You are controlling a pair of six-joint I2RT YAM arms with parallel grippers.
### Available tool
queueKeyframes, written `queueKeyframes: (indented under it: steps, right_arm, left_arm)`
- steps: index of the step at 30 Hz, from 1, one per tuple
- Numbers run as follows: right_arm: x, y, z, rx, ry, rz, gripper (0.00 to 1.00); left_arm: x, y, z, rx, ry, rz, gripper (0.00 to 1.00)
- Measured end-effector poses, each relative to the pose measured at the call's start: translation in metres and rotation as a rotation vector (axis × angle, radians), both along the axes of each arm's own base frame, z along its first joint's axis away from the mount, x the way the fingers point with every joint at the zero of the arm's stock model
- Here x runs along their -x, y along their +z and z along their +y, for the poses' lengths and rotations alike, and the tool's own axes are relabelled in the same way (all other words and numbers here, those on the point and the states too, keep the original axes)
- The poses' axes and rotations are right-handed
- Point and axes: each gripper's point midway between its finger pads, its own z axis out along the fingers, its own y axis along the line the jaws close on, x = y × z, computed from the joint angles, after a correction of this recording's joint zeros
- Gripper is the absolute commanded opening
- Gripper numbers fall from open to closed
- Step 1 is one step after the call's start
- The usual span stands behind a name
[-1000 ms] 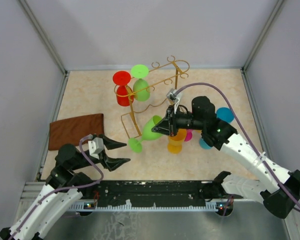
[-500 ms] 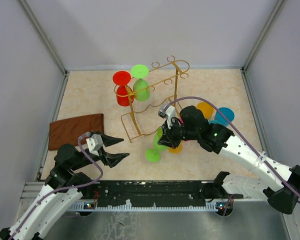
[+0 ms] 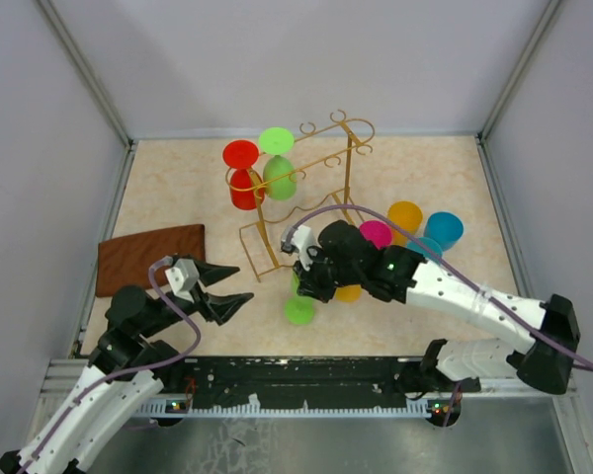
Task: Take the wine glass off the wine glass rack
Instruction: Place the wine glass at the center of the board.
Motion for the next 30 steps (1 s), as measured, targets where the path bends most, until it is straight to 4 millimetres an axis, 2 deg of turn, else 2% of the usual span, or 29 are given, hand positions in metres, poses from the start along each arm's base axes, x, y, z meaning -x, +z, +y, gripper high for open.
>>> queueKeyframes:
  steps: [6, 11, 30]
  right_arm:
    - [-0.008, -0.016, 0.017, 0.097, 0.021, -0.046, 0.00]
    - [-0.020, -0.024, 0.017, 0.155, -0.004, -0.076, 0.00]
    - [-0.028, -0.035, 0.010, 0.221, -0.008, -0.116, 0.02]
  left_arm:
    - [-0.005, 0.003, 0.005, 0.015, 0.042, 0.001, 0.73]
    - [-0.013, 0.003, 0.011, 0.021, 0.103, 0.007, 0.73]
    - [-0.023, 0.000, 0.021, 0.032, 0.194, 0.037, 0.81]
